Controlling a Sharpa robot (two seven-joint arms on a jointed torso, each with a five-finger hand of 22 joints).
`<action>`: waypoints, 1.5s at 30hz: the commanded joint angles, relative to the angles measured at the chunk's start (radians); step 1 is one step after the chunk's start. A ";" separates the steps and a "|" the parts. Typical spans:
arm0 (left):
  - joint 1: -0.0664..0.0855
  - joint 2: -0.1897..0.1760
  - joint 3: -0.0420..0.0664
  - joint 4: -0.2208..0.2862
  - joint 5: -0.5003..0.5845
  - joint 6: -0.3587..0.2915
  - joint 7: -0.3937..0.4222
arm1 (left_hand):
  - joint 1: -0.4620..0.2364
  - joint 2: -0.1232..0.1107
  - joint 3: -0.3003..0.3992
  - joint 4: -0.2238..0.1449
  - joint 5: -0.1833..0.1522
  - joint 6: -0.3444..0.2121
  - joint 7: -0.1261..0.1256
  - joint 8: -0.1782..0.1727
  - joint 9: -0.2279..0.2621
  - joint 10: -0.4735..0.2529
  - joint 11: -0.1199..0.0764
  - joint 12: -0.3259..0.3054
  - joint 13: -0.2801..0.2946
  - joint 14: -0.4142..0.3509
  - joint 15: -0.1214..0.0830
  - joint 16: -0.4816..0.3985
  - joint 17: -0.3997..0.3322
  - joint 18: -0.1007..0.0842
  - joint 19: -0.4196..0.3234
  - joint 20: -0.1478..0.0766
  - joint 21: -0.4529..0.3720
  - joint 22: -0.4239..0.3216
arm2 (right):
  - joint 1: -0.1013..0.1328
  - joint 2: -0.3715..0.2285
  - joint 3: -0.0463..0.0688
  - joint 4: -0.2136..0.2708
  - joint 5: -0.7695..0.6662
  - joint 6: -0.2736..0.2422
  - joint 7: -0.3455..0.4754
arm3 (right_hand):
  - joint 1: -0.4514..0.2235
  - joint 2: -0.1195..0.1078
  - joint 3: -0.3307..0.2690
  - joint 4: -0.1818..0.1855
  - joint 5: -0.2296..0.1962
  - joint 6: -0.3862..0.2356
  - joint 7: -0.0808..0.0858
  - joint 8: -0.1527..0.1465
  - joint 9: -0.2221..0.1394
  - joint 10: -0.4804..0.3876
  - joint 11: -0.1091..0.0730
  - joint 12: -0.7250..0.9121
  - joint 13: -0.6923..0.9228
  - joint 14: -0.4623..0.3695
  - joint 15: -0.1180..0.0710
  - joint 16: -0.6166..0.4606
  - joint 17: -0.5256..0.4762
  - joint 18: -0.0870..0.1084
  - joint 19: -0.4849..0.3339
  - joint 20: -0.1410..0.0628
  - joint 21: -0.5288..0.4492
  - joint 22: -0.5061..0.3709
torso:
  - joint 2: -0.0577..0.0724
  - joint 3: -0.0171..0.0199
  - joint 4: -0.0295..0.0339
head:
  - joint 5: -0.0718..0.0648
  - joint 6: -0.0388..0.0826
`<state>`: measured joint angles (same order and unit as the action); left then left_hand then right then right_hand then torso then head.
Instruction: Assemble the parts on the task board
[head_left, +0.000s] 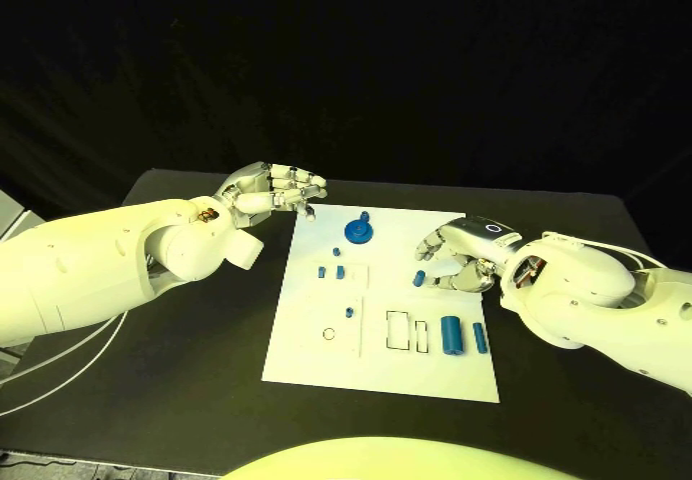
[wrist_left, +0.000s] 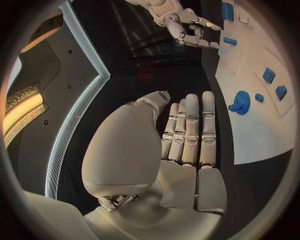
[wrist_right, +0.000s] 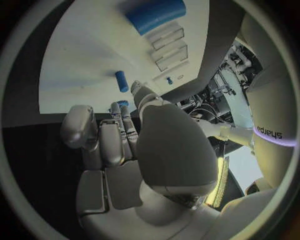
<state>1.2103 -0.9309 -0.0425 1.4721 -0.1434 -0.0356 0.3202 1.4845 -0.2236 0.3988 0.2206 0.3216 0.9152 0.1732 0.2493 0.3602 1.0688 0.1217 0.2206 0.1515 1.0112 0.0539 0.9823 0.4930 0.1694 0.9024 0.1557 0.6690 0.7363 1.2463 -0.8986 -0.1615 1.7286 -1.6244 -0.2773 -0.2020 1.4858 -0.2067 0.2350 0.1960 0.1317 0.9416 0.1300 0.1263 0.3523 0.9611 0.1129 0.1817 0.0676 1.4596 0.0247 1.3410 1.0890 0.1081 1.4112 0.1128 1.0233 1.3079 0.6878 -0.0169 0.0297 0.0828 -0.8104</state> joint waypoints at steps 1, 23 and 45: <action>0.000 0.002 0.001 0.001 0.005 0.021 0.005 | 0.006 0.001 0.000 -0.005 -0.003 0.001 0.006 -0.004 -0.002 -0.004 0.001 -0.005 -0.001 -0.007 0.003 0.003 0.001 0.009 -0.009 0.002 0.005 0.001 | -0.004 0.014 -0.002 -0.015 -0.036 0.053 -0.013 | 0.022 0.006 -0.007 0.006 0.005 0.007 -0.007 -0.004 -0.002 0.003 -0.001 0.011 0.000 0.017 0.002 0.006 0.003 -0.013 0.005 0.002 0.006 0.048 | 0.000 -0.0008 0.0005 | -0.001 0.000; 0.000 0.001 0.001 0.001 0.005 0.027 0.002 | 0.005 0.002 -0.001 -0.004 -0.003 0.001 0.006 -0.005 -0.002 -0.003 0.002 -0.006 -0.001 -0.008 0.003 0.004 0.002 0.009 -0.010 0.002 0.006 0.003 | -0.031 0.081 -0.008 -0.081 -0.051 0.059 -0.024 | 0.049 0.024 0.106 0.071 -0.034 0.068 0.010 0.006 -0.006 0.107 -0.025 0.024 -0.001 0.018 -0.020 0.005 -0.001 -0.022 0.030 -0.012 0.057 0.076 | 0.000 -0.0007 -0.0005 | 0.000 -0.002; 0.000 0.000 0.001 0.001 0.005 0.028 -0.001 | 0.004 0.004 0.000 -0.003 -0.003 0.001 0.006 -0.005 -0.002 -0.003 0.002 -0.006 -0.001 -0.008 0.003 0.004 0.002 0.010 -0.011 0.002 0.006 0.004 | -0.044 0.096 -0.010 -0.097 -0.086 -0.054 -0.033 | 0.082 0.053 0.278 -0.007 -0.083 0.153 -0.011 0.082 0.050 0.282 -0.067 0.035 0.034 0.025 -0.056 0.016 0.018 -0.037 0.056 -0.042 0.144 0.121 | -0.001 -0.0011 0.0011 | 0.002 -0.008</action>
<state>1.2103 -0.9321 -0.0425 1.4717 -0.1435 -0.0251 0.3148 1.4844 -0.2236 0.3988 0.2206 0.3216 0.9152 0.1732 0.2493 0.3596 1.0688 0.1217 0.2206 0.1518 1.0076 0.0575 0.9823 0.4946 0.1694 0.8988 0.1593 0.6689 0.7390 1.2021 -0.8011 -0.1715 1.6286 -1.6835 -0.2791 -0.2313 1.5401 -0.1713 0.4848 0.2203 0.0538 1.0975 0.1137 0.2018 0.4009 1.1795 0.1019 0.2089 0.0708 1.4648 -0.0237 1.3507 1.1058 0.0839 1.4672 0.0781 1.1628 1.3073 0.6873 -0.0174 0.0303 0.0840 -0.8178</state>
